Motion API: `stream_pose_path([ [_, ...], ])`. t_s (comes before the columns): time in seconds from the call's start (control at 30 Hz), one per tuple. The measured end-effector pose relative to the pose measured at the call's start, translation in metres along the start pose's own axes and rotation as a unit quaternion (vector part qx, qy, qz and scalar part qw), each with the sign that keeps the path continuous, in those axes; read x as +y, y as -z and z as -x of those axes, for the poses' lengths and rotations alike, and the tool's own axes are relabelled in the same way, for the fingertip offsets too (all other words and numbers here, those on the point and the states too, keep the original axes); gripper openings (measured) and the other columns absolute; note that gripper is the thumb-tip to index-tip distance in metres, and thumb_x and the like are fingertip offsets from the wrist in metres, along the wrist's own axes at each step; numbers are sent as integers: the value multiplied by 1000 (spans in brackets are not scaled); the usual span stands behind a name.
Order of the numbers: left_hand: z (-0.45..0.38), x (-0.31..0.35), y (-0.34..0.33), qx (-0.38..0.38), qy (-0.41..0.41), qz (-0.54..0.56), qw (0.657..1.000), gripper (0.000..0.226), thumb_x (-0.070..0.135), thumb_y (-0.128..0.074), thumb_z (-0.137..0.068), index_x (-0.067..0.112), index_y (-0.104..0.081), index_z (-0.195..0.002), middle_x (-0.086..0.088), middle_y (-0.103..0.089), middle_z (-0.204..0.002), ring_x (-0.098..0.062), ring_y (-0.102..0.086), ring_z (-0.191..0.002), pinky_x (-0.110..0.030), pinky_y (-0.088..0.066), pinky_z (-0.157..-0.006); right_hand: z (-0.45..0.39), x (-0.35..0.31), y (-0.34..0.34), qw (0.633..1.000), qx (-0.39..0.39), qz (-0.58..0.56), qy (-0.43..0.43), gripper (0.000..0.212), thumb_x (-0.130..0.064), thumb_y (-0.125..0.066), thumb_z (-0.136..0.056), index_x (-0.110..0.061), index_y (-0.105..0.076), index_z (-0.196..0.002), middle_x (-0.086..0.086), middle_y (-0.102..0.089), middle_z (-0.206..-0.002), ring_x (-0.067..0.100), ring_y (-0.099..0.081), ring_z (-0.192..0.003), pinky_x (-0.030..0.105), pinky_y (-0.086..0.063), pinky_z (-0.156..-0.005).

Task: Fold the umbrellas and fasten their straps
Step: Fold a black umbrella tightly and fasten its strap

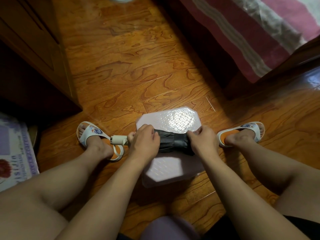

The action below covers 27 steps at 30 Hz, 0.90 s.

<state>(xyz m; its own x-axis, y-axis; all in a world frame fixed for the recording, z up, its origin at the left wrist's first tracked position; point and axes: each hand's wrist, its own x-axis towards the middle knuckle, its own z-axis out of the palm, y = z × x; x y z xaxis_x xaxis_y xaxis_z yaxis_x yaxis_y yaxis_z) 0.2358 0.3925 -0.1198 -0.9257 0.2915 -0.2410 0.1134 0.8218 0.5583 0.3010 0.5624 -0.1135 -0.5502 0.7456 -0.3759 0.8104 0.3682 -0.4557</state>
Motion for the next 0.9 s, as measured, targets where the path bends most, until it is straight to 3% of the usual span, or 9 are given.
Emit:
stream_pose_path([
  [0.07, 0, 2, -2, 4, -4, -6, 1000, 33, 21, -46, -101, 26, -35, -70, 7, -42, -79, -18, -43, -79, -37, -26, -89, 3, 4, 1, 999, 3, 5, 38, 26, -44, -64, -93, -20, -55, -87, 3, -64, -88, 25, -59, -84, 35, -42, -67],
  [0.13, 4, -1, -2, 19, -23, 11, 1000, 26, 22, -48, -102, 26, -39, -77, 6, -45, -86, -20, -47, -85, -37, -26, -91, 1, 6, 5, 998, -17, -3, 59, 27, -45, -61, -95, -21, -58, -107, 4, -67, -101, 26, -61, -92, 39, -51, -76],
  [0.2, 8, -14, -2, 7, -34, 37, 999, 5, 28, -50, -102, 25, -49, -99, 6, -50, -103, -20, -51, -100, -36, -24, -98, -4, 4, 14, 993, -90, 19, 75, 37, -43, -57, -98, -24, -59, -130, 5, -67, -121, 27, -61, -107, 43, -54, -89],
  [0.3, 18, -27, 5, -64, -44, 3, 997, 32, 36, -50, -102, 33, -48, -134, 8, -53, -130, -15, -46, -125, -37, -19, -109, -4, 8, 33, 970, -193, 56, 134, 36, -37, -60, -99, -22, -65, -131, 4, -64, -125, 20, -58, -107, 35, -51, -85],
  [0.37, 22, -31, 14, -79, -56, 15, 995, 29, 35, -59, -98, 44, -52, -125, 12, -57, -124, -15, -50, -122, -42, -27, -112, 5, 18, 42, 959, -212, 67, 177, 32, -33, -64, -97, -23, -65, -127, 1, -58, -121, 18, -54, -107, 32, -45, -85],
  [0.47, 29, -39, 23, -76, -89, 59, 991, 29, 29, -74, -88, 47, -54, -99, 19, -56, -105, -14, -55, -107, -52, -41, -102, 23, 28, 44, 961, -210, 24, 177, 23, -28, -71, -93, -28, -63, -114, -3, -51, -119, 16, -50, -110, 34, -45, -92],
  [0.57, 37, -45, 21, -40, -102, 107, 988, 27, 25, -76, -88, 38, -53, -84, 18, -56, -97, -8, -51, -94, -52, -44, -95, 37, 32, 32, 974, -133, -26, 180, 22, -29, -77, -88, -32, -66, -106, -5, -52, -117, 17, -49, -115, 41, -46, -99],
  [0.7, 45, -43, 14, -11, -89, 107, 990, 22, 29, -71, -92, 37, -51, -86, 19, -52, -95, -9, -49, -97, -47, -40, -96, 48, 32, 18, 983, -47, -70, 166, 15, -32, -79, -86, -35, -65, -91, -5, -55, -110, 19, -50, -114, 40, -45, -95],
  [0.9, 45, -51, 13, 9, -137, 101, 985, 23, 19, -68, -94, 28, -50, -84, 11, -54, -96, -9, -49, -93, -51, -41, -96, 44, 19, 14, 996, -30, -27, 80, 27, -40, -72, -89, -28, -56, -70, -4, -53, -92, 23, -52, -102, 39, -44, -83],
])
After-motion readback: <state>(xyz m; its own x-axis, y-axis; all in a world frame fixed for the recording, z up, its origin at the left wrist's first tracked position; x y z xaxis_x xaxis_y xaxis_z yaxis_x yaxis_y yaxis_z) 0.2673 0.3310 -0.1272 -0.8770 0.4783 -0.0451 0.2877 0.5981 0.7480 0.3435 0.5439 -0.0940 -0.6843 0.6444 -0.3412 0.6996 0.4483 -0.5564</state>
